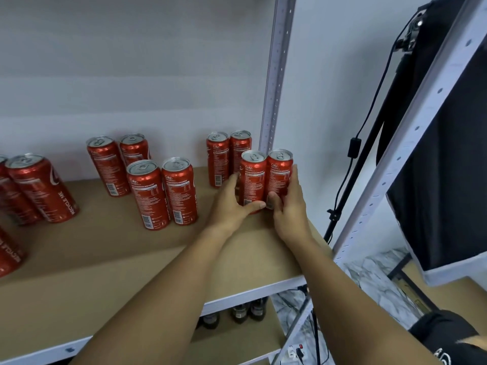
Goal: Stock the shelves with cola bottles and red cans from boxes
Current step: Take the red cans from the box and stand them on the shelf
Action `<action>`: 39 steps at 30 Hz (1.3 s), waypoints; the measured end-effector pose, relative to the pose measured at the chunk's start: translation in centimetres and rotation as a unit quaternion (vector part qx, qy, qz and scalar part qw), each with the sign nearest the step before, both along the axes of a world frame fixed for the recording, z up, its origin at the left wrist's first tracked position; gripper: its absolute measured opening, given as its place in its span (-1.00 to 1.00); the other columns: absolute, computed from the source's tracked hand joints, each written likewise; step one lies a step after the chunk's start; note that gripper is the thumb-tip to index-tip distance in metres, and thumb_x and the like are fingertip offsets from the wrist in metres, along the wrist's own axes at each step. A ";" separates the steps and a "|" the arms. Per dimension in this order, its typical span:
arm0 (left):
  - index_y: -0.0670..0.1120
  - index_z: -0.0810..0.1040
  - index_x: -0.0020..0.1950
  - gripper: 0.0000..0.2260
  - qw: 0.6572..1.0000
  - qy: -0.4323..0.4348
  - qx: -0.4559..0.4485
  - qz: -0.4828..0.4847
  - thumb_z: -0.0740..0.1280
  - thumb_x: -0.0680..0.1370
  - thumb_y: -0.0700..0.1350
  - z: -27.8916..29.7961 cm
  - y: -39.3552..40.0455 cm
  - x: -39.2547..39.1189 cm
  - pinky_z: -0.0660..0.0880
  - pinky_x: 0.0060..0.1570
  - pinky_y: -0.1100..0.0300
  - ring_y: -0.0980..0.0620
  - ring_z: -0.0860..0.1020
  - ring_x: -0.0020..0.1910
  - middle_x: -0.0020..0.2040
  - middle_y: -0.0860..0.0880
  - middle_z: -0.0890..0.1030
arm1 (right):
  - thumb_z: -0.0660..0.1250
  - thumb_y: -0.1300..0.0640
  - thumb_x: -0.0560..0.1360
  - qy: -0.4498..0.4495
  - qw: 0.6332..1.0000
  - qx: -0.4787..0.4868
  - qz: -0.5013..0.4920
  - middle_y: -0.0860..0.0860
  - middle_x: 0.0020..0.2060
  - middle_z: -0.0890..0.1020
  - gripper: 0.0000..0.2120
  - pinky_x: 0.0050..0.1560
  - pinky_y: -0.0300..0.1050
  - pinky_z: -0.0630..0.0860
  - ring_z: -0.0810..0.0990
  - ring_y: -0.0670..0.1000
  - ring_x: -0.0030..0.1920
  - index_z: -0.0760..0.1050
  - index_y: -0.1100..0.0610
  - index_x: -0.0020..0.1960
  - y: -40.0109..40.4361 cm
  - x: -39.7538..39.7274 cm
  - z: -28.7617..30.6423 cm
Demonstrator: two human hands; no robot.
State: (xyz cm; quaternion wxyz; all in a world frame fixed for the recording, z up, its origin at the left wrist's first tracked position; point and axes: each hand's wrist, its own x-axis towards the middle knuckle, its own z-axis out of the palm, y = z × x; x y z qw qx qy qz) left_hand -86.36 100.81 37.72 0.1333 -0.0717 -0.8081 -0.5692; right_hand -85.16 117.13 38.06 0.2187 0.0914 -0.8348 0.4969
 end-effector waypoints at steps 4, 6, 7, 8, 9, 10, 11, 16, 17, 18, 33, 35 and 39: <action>0.03 0.42 0.48 -0.24 1.000 0.006 0.008 0.023 0.67 0.35 -0.05 0.1 0.6 -0.3 0.55 0.31 0.00 0.08 0.59 0.27 0.33 0.02 0.60 | 0.16 -0.09 0.65 -0.014 1.000 0.002 0.007 0.03 0.51 0.37 -0.30 0.46 0.17 0.37 0.40 0.04 0.46 -0.11 -0.01 0.66 -0.2 0.1 0.5; 0.03 0.43 0.46 -0.25 0.999 0.005 0.005 0.034 0.67 0.34 -0.03 0.1 0.8 -0.4 0.55 0.31 -0.03 0.06 0.60 0.27 0.32 0.01 0.61 | 0.15 -0.09 0.66 -0.018 1.000 0.003 0.010 0.01 0.53 0.34 -0.30 0.48 0.15 0.34 0.38 0.03 0.48 -0.13 0.00 0.66 -0.2 0.0 0.7; 0.03 0.43 0.46 -0.25 0.999 -0.002 0.003 0.040 0.67 0.34 -0.02 0.1 0.8 -0.4 0.55 0.31 -0.05 0.05 0.60 0.27 0.33 0.01 0.61 | 0.14 -0.09 0.66 -0.017 1.000 0.006 0.009 0.01 0.53 0.35 -0.31 0.48 0.15 0.35 0.39 0.03 0.48 -0.13 0.00 0.66 -0.2 -0.1 0.8; 0.03 0.43 0.46 -0.25 0.999 -0.007 0.000 0.043 0.67 0.34 -0.01 0.0 0.8 -0.4 0.55 0.32 -0.07 0.04 0.59 0.28 0.33 0.01 0.60 | 0.15 -0.07 0.67 -0.016 1.000 0.009 0.008 0.02 0.51 0.38 -0.31 0.47 0.14 0.37 0.41 0.03 0.46 -0.13 0.01 0.66 -0.3 -0.1 0.9; 0.03 0.41 0.47 -0.23 0.999 -0.017 -0.008 0.045 0.67 0.33 0.01 -0.1 0.8 -0.3 0.54 0.33 -0.08 0.03 0.58 0.30 0.35 0.01 0.59 | 0.16 -0.05 0.68 -0.018 1.000 0.014 0.007 0.02 0.49 0.41 -0.32 0.46 0.11 0.38 0.44 0.03 0.43 -0.13 0.03 0.66 -0.2 -0.3 0.8; 0.03 0.39 0.49 -0.20 0.999 -0.024 -0.011 0.044 0.67 0.33 0.02 -0.3 0.8 -0.3 0.53 0.34 -0.08 0.03 0.57 0.32 0.37 0.01 0.58 | 0.17 0.00 0.69 -0.027 0.999 0.019 0.005 0.03 0.47 0.43 -0.31 0.45 0.04 0.39 0.46 0.02 0.41 -0.16 0.04 0.66 -0.2 -0.3 0.8; 0.03 0.36 0.51 -0.16 0.998 -0.035 -0.013 0.047 0.67 0.31 0.02 -0.4 0.7 0.0 0.52 0.35 -0.08 0.02 0.56 0.34 0.38 0.01 0.56 | 0.18 0.05 0.69 -0.042 0.999 0.021 -0.001 0.05 0.47 0.44 -0.28 0.44 -0.02 0.37 0.46 0.01 0.40 -0.21 0.05 0.66 -0.3 -0.2 0.8; -0.08 0.43 0.38 -0.41 0.991 -0.058 -0.015 0.120 0.58 0.42 -0.19 -0.5 0.6 4.5 0.52 0.27 0.02 -0.05 0.57 0.22 0.22 -0.04 0.56 | 0.26 0.13 0.61 -0.076 0.995 0.030 -0.063 0.14 0.45 0.37 -0.18 0.51 0.17 0.28 0.34 0.15 0.46 -0.23 0.03 0.64 -0.6 2.3 0.3; -0.08 0.45 0.34 -0.47 0.991 -0.058 -0.012 0.120 0.58 0.44 -0.18 -0.3 0.6 6.1 0.53 0.25 0.05 -0.03 0.57 0.18 0.17 -0.03 0.56 | 0.28 0.14 0.61 -0.089 0.993 0.034 -0.066 0.15 0.44 0.36 -0.20 0.50 0.13 0.31 0.36 0.14 0.44 -0.18 0.05 0.65 -0.7 3.7 0.4; -0.06 0.46 0.31 -0.51 0.992 -0.060 -0.007 0.111 0.57 0.46 -0.16 0.0 0.5 7.8 0.54 0.23 0.08 0.01 0.57 0.15 0.14 -0.01 0.56 | 0.30 0.16 0.61 -0.095 0.993 0.038 -0.063 0.13 0.41 0.37 -0.21 0.44 0.10 0.37 0.43 0.11 0.37 -0.12 0.06 0.65 -0.8 5.4 0.4; -0.05 0.58 0.10 -0.80 0.985 -0.172 0.000 0.029 0.45 0.54 -0.26 -21.0 -6.8 28.1 0.48 -0.08 0.37 0.20 0.60 -0.12 -0.08 0.07 0.66 | 0.35 0.26 0.57 -0.147 0.988 -0.017 -0.052 0.02 -0.14 0.54 -0.65 -0.16 -0.22 0.48 0.55 -0.05 -0.17 0.40 0.08 0.31 -6.9 26.6 -20.2; -0.06 0.57 0.05 -0.80 0.974 -0.216 -0.026 0.059 0.46 0.51 -0.30 -28.8 -8.1 28.8 0.46 -0.13 0.41 0.16 0.60 -0.20 -0.15 0.04 0.65 | 0.36 0.28 0.55 -0.204 0.977 -0.005 -0.056 0.04 -0.17 0.56 -0.65 -0.11 -0.11 0.51 0.56 -0.03 -0.17 0.41 0.10 0.30 -7.6 27.8 -27.7; -0.15 0.60 0.07 -0.81 0.946 -0.306 -0.070 0.083 0.41 0.51 -0.36 -45.3 -10.6 30.3 0.51 -0.11 0.35 0.07 0.60 -0.17 -0.16 0.02 0.62 | 0.37 0.28 0.50 -0.293 0.954 0.018 -0.064 0.05 -0.20 0.60 -0.66 -0.06 0.05 0.54 0.60 0.08 -0.18 0.44 0.16 0.26 -8.8 30.1 -43.4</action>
